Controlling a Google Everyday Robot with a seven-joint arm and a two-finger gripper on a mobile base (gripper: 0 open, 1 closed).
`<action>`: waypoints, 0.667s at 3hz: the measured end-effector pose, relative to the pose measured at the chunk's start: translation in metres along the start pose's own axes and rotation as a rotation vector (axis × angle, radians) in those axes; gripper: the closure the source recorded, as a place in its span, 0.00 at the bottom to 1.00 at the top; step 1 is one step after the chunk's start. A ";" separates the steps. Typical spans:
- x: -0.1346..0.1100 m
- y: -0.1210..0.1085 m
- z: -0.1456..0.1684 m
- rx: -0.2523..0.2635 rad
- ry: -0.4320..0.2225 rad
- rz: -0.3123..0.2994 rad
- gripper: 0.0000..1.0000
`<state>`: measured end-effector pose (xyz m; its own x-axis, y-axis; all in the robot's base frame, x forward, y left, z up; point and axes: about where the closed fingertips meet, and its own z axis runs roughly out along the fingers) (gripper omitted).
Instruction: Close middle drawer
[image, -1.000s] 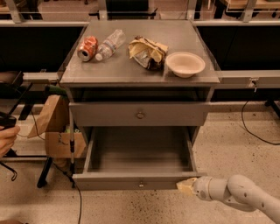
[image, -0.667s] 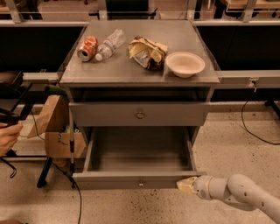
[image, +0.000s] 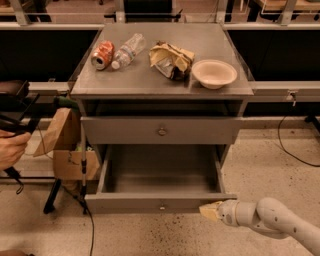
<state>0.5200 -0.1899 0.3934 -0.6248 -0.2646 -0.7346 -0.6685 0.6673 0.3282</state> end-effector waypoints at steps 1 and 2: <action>0.001 0.001 0.000 0.000 0.000 0.000 1.00; -0.009 -0.007 0.001 0.010 -0.012 0.000 1.00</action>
Offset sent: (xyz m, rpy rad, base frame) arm 0.3027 -0.0369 0.0840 0.0296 -0.2199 -0.2312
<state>0.5309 -0.1913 0.3972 -0.6199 -0.2567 -0.7415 -0.6647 0.6739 0.3224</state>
